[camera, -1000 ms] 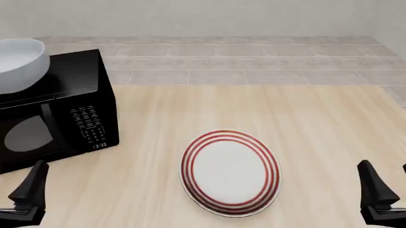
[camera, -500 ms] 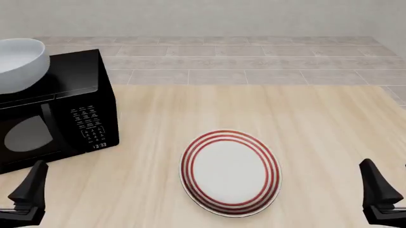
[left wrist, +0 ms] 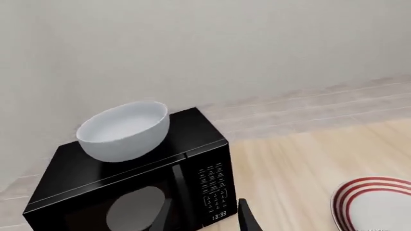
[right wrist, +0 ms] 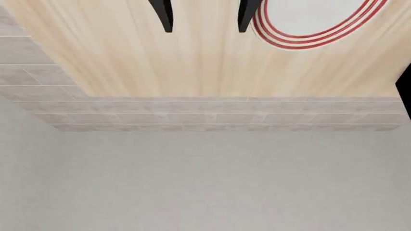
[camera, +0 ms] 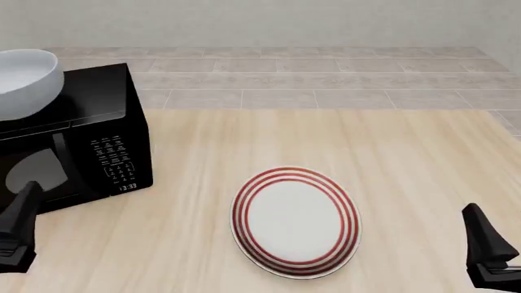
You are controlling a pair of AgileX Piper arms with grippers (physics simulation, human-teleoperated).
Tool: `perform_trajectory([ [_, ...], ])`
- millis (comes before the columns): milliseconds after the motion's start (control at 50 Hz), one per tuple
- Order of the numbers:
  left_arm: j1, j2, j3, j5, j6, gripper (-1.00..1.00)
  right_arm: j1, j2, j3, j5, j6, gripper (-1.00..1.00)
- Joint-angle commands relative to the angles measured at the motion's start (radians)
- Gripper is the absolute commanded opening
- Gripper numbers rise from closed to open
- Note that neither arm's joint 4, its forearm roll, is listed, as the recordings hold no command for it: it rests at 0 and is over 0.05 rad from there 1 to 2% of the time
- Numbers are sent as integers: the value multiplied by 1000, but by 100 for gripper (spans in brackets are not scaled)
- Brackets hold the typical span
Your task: Pick up the white bowl and put it on the plate.
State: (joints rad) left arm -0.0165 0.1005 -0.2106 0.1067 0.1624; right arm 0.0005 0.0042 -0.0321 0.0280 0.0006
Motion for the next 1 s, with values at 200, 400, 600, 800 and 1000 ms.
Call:
perform_trajectory([
  [200, -32, 163, -239, 149, 184, 100, -1, 3, 8, -10, -1, 100],
  [400, -27, 224, -332, 209, 319, 100, 0, 3, 8, -10, -1, 100],
  [600, -21, 283, -380, 253, 406, 100, 0, 3, 8, -10, -1, 100],
  [800, -50, 319, -480, 319, 462, 100, 0, 3, 8, -10, -1, 100],
  [1000, -36, 387, -578, 398, 491, 100, -1, 3, 8, -10, -1, 100],
])
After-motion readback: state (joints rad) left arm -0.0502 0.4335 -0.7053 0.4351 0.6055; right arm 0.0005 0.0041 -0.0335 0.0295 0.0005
